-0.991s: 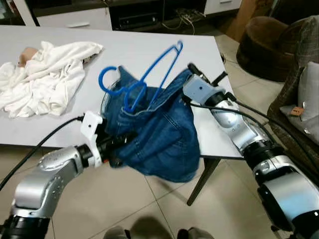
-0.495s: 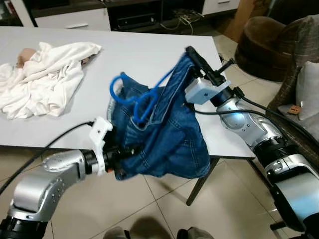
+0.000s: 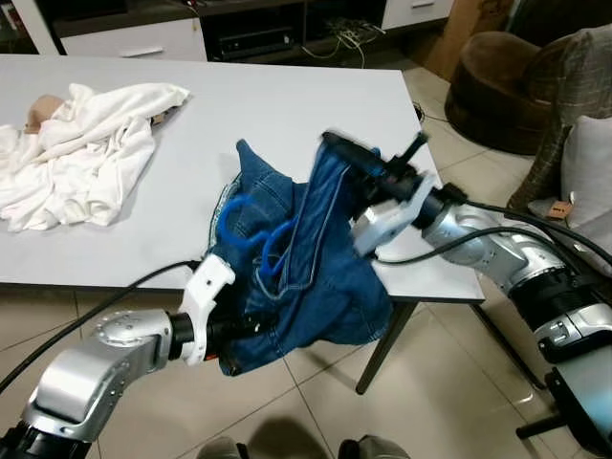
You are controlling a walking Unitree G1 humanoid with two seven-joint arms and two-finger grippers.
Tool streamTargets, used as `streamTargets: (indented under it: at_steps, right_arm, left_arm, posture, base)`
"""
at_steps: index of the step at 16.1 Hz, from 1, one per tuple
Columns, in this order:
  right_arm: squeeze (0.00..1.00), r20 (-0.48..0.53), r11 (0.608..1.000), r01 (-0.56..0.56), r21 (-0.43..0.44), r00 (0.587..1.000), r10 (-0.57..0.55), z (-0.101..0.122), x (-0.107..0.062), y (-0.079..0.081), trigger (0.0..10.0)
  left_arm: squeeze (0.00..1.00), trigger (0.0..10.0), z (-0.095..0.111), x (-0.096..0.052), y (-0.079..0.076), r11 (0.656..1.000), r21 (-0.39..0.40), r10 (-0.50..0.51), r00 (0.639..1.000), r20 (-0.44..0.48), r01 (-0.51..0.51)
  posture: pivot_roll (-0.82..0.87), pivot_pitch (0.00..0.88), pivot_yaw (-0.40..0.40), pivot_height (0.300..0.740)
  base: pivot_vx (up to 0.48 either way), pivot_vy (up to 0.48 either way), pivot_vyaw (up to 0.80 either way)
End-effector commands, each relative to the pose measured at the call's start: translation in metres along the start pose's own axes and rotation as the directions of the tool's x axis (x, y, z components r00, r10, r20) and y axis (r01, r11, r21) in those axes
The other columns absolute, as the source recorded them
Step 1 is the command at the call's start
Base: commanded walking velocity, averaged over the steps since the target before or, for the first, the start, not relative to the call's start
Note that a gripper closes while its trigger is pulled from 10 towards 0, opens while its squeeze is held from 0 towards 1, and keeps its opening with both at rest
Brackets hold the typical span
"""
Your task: Hang hanger
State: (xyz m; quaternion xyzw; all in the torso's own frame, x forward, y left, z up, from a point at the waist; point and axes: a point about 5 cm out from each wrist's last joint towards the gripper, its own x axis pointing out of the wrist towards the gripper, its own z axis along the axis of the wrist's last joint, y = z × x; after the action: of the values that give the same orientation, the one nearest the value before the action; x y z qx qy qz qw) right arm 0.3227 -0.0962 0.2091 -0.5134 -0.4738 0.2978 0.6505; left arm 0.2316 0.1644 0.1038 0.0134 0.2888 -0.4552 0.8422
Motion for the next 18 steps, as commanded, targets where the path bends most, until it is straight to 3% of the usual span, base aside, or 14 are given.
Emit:
streamTargets:
  at_steps: [1,5,7,9,11,13,15,18]
  right_arm:
    - [0.0,0.08,1.0,-0.005,-0.024,0.997,0.007,0.01,0.007,-0.007,0.0]
    - [0.0,0.202,0.993,-0.116,0.037,0.974,0.106,0.026,0.011,0.005,0.0]
    - [0.0,0.234,0.989,-0.13,0.063,0.966,0.112,0.033,0.013,0.007,0.0]
    - [0.0,0.265,0.984,-0.143,0.106,0.958,0.11,0.041,0.016,0.01,0.0]
    - [0.0,0.292,0.974,-0.168,0.153,0.949,0.117,0.047,0.016,0.011,0.0]
    - [0.0,0.316,0.96,-0.217,0.178,0.936,0.153,0.052,0.013,0.016,0.0]
    - [0.0,0.325,0.948,-0.26,0.182,0.926,0.192,0.054,0.01,0.022,0.0]
    - [0.0,0.296,0.948,-0.263,0.177,0.933,0.203,0.051,0.011,0.022,0.0]
  left_arm:
    - [0.0,10.0,-0.016,0.003,0.001,1.0,-0.01,0.007,0.996,-0.093,-0.007]
    - [0.0,10.0,-0.006,0.013,0.006,0.995,0.098,0.031,0.995,-0.094,-0.022]
    - [0.0,10.0,0.0,0.017,0.008,0.993,0.108,0.051,0.997,-0.06,-0.044]
    - [0.0,10.0,0.018,0.021,0.017,0.98,0.142,0.138,0.99,0.042,-0.142]
    - [0.0,10.0,0.048,0.021,0.027,0.955,0.15,0.225,0.955,0.192,-0.256]
    - [0.0,10.0,0.073,0.019,0.03,0.945,0.122,0.254,0.917,0.307,-0.303]
    - [0.0,10.0,0.084,0.017,0.032,0.937,0.12,0.268,0.896,0.353,-0.328]
    - [0.0,10.0,0.084,0.019,0.033,0.931,0.12,0.283,0.889,0.36,-0.345]
  posture:
    - [-0.02,0.041,0.004,0.74]
    - [-0.02,0.037,0.005,0.74]
    - [-0.02,0.036,0.004,0.74]
    - [-0.01,0.033,0.006,0.74]
    - [-0.02,0.03,0.009,0.74]
    - [-0.02,0.029,0.008,0.74]
    - [-0.02,0.027,0.006,0.74]
    - [-0.02,0.029,0.005,0.74]
  base:
    - [0.0,0.0,0.0]
    - [0.0,0.0,0.0]
    - [0.0,0.0,0.0]
    - [0.0,0.0,0.0]
    - [0.0,0.0,0.0]
    - [0.0,0.0,0.0]
    - [0.0,0.0,0.0]
    - [0.0,0.0,0.0]
